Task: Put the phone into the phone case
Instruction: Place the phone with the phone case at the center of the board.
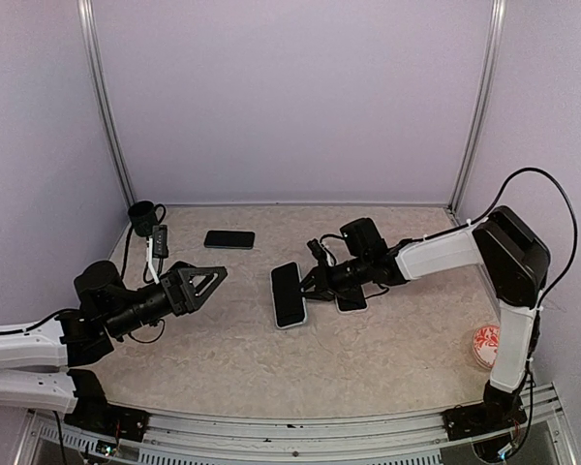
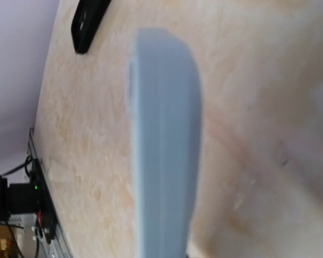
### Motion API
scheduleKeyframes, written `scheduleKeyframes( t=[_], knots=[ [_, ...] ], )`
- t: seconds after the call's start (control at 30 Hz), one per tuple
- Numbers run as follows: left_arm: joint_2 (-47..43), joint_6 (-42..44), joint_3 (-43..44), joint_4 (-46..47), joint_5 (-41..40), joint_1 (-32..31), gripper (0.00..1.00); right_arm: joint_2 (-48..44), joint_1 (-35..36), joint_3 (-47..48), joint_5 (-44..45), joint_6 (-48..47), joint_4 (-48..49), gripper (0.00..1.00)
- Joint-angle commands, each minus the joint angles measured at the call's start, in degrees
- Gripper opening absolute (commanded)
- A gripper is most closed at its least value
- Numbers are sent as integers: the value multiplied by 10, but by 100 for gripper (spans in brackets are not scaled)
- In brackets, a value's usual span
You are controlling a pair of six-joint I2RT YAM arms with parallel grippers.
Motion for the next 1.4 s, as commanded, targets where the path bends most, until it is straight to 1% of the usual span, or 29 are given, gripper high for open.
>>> scheduleKeyframes(
  t=[0.0,0.2,0.43,0.6,0.9,1.07,1.23,1.37],
  knots=[
    [-4,-3,-7,-2,-5,4,99,29,-23,32,-34,19,18,0],
    [-2,-5,-10,1,-7,4,99,57,-38,44,-46,20,9,0],
    [4,-6,-9,5,-9,4,99,71,-49,58,-40,13,5,0],
    [9,-6,-7,6,-8,4,99,84,-54,77,-34,2,-18,0],
    [12,-5,-10,8,-9,4,99,109,-58,91,-38,3,-21,0],
    [12,-5,-10,8,-10,4,99,116,-59,99,-32,-2,-36,12],
    [12,-4,-10,8,-11,5,99,107,-59,95,-16,-11,-53,17],
    [13,-4,-11,10,-12,5,99,99,-60,90,1,-22,-66,25]
  ],
)
